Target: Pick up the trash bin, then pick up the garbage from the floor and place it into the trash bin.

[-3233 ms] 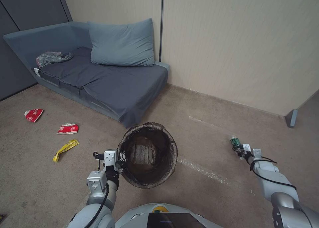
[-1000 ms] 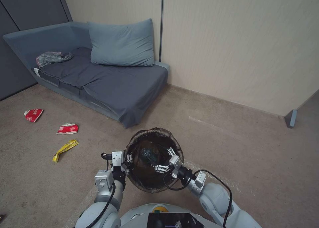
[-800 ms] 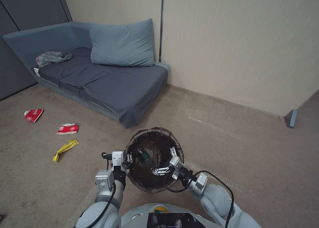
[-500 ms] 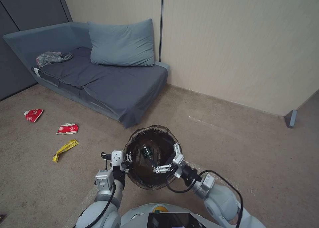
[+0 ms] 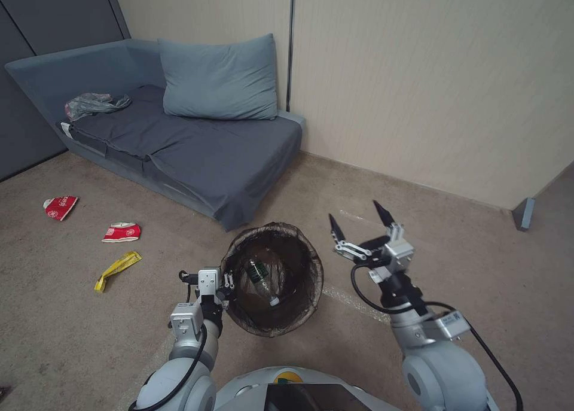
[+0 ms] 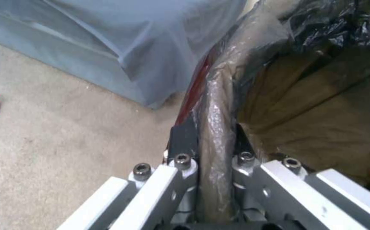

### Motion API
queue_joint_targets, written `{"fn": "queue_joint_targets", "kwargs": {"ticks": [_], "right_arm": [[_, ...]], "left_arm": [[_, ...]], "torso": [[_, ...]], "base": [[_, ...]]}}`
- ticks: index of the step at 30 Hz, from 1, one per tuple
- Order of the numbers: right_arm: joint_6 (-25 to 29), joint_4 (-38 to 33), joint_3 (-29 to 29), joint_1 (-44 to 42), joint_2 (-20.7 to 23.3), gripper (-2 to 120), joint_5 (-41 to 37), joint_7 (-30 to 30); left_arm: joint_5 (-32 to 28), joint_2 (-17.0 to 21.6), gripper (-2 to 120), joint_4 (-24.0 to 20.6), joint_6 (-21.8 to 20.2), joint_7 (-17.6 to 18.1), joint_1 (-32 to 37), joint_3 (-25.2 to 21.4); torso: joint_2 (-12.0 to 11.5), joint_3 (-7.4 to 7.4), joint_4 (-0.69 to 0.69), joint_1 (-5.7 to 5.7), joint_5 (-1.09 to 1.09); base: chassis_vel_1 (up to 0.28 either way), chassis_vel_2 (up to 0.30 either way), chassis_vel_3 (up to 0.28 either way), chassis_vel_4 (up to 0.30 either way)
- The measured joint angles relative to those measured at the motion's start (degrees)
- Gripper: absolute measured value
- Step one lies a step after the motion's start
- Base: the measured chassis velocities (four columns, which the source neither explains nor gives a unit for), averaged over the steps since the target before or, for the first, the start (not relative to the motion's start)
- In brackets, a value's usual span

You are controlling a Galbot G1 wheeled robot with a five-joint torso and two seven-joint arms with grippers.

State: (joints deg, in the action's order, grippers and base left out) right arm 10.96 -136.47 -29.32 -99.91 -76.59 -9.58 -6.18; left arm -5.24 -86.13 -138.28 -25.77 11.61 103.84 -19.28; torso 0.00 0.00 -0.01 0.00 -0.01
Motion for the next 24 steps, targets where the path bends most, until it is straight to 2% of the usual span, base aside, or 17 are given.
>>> {"fn": "queue_joint_targets", "kwargs": {"ticks": [2,3,6,7,10,24], "right_arm": [[1.7,1.2,-2.1,-3.4,-4.1,100,3.3,2.5],[1.7,1.2,-2.1,-3.4,-4.1,100,3.3,2.5],[4.6,3.2,-5.2,-5.9,-9.7,100,6.0,3.3],[4.6,3.2,-5.2,-5.9,-9.7,100,6.0,3.3],[7.6,4.4,-5.5,-7.8,-13.5,100,6.9,3.2],[10.7,5.8,-5.1,-7.8,-15.1,100,8.4,3.4]], "left_arm": [[-0.2,0.1,3,0.2,0.6,0.7,-0.1,-0.1],[-0.2,0.1,3,0.2,0.6,0.7,-0.1,-0.1],[-0.5,0.2,3,0.2,1.1,1.1,0.0,-0.1],[-0.5,0.2,3,0.2,1.1,1.1,0.0,-0.1],[-0.9,0.2,3,0.0,1.7,1.7,0.0,-0.1],[-1.4,0.1,3,-1.0,1.2,3.1,0.4,0.2]], "torso": [[0.0,0.0,0.01,0.0,0.0],[0.0,0.0,0.01,0.0,0.0],[0.0,0.0,0.01,0.0,0.01],[0.0,0.0,0.01,0.0,0.01],[0.0,0.0,0.0,0.0,0.0],[0.0,0.0,0.02,0.0,0.01]], "base": [[0.0,0.0,0.0,0.0],[0.0,0.0,0.0,0.0],[0.0,0.0,0.0,0.0],[0.0,0.0,0.0,0.0],[0.0,0.0,0.0,0.0],[0.0,0.0,0.0,0.0]]}}
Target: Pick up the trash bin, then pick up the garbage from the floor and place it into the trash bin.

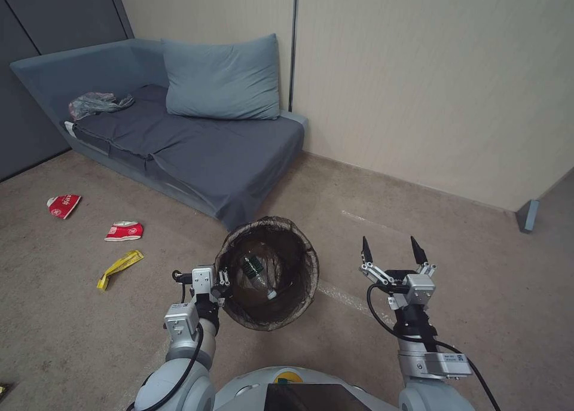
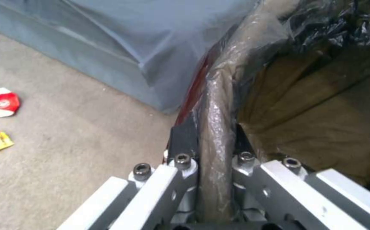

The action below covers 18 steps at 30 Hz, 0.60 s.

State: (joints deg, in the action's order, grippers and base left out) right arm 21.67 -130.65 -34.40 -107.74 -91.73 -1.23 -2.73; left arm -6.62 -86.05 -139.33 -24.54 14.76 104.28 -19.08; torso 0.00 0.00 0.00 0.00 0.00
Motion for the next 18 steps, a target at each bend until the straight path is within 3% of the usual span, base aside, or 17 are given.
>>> {"fn": "queue_joint_targets", "kwargs": {"ticks": [18], "right_arm": [[1.5,0.7,0.2,0.3,-0.4,100,0.8,0.1]], "left_arm": [[0.3,-0.3,3,-0.4,-0.9,0.2,0.3,-0.1]], "torso": [[0.0,0.0,0.0,0.0,0.0]], "base": [[0.071,0.077,0.088,0.076]]}}
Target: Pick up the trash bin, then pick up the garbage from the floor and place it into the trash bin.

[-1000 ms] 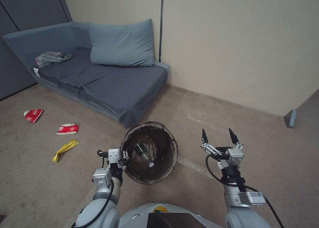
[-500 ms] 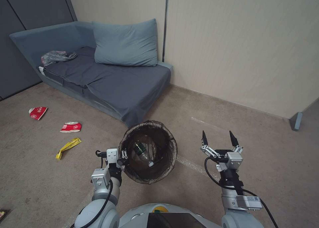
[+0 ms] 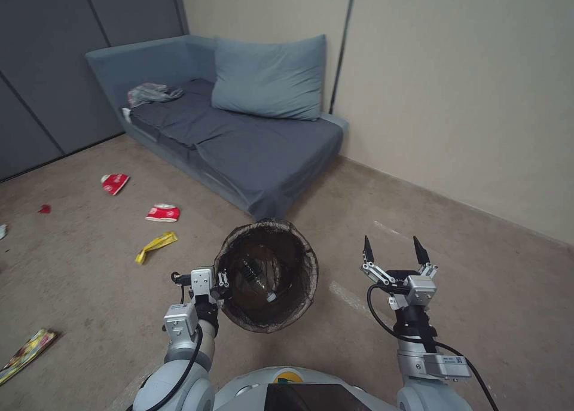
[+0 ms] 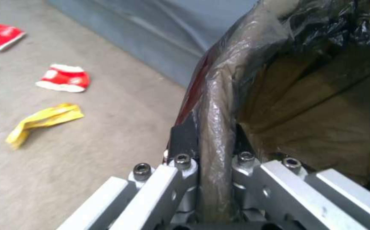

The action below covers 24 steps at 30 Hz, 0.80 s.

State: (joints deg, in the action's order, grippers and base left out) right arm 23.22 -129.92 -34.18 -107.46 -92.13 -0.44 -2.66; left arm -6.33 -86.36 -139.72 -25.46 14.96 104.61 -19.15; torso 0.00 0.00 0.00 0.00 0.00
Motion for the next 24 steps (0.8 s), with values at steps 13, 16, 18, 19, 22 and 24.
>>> {"fn": "queue_joint_targets", "kwargs": {"ticks": [13,16,18,19,22,24], "right_arm": [[-0.1,-0.1,0.5,0.2,-0.2,100,0.2,-1.2],[-0.3,-0.3,0.4,0.2,-0.2,100,0.2,-1.3],[-0.3,-0.3,0.4,0.2,-0.1,100,0.1,-1.4],[-0.3,-0.3,0.4,0.2,-0.1,100,0.1,-1.5],[-0.3,-0.3,0.3,0.2,-0.1,100,0.0,-1.5],[-0.2,-0.3,0.3,0.3,-0.1,100,-0.1,-1.6]], "left_arm": [[0.1,-0.1,3,-0.4,-0.8,0.0,0.1,-0.2],[0.1,-0.1,3,-0.6,-0.9,0.0,0.1,-0.2],[0.1,-0.2,3,-0.6,-0.9,0.0,0.1,-0.2],[0.1,-0.2,3,-0.6,-0.9,0.0,0.1,-0.2],[0.2,-0.2,3,-0.6,-0.9,0.0,0.1,-0.1],[0.2,-0.2,3,-0.6,-0.9,0.0,0.1,-0.1]], "torso": [[0.0,0.0,0.01,0.0,0.0],[0.0,0.0,0.0,0.0,0.0],[0.0,0.0,0.0,0.0,0.0],[0.0,0.0,0.0,0.0,0.0],[0.0,0.0,0.0,0.0,0.0],[0.0,0.0,0.0,0.0,0.0]], "base": [[0.129,0.123,0.119,0.125],[0.124,0.109,0.118,0.128],[0.122,0.113,0.137,0.132],[0.128,0.117,0.148,0.106],[0.138,0.119,0.133,0.14],[0.136,0.111,0.121,0.148]]}}
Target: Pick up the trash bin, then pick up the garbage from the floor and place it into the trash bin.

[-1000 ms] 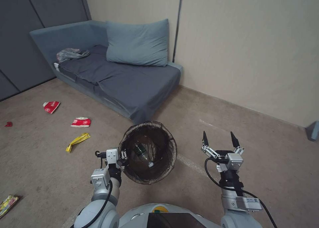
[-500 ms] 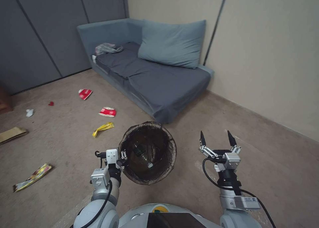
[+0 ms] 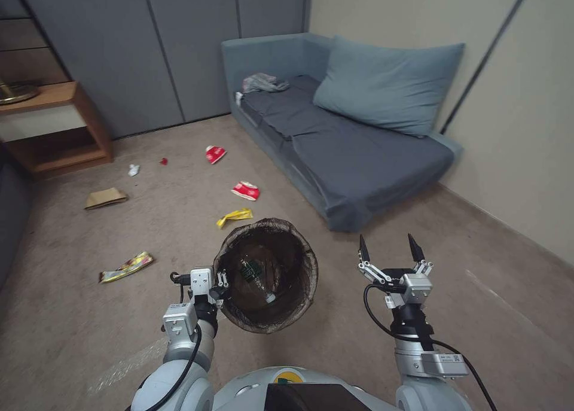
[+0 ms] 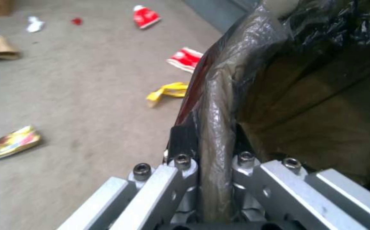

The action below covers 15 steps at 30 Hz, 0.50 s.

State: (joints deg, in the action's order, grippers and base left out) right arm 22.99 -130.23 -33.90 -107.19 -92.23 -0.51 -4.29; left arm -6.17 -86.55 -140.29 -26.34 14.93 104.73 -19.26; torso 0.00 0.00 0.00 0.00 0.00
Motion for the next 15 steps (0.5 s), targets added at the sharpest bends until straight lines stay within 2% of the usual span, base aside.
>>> {"fn": "queue_joint_targets", "kwargs": {"ticks": [9,15], "right_arm": [[0.0,0.0,0.0,0.2,0.0,100,-0.1,0.0],[0.2,0.0,0.2,0.9,0.1,100,0.3,2.1]], "left_arm": [[-0.1,0.0,3,0.0,0.0,0.0,-0.1,0.0],[-0.1,0.0,3,0.0,0.0,0.0,-0.1,0.1]], "torso": [[0.0,0.0,-0.01,0.0,0.0],[0.0,0.0,0.0,0.0,0.0]], "base": [[0.125,0.116,0.119,0.126],[0.122,0.123,0.128,0.129]]}}
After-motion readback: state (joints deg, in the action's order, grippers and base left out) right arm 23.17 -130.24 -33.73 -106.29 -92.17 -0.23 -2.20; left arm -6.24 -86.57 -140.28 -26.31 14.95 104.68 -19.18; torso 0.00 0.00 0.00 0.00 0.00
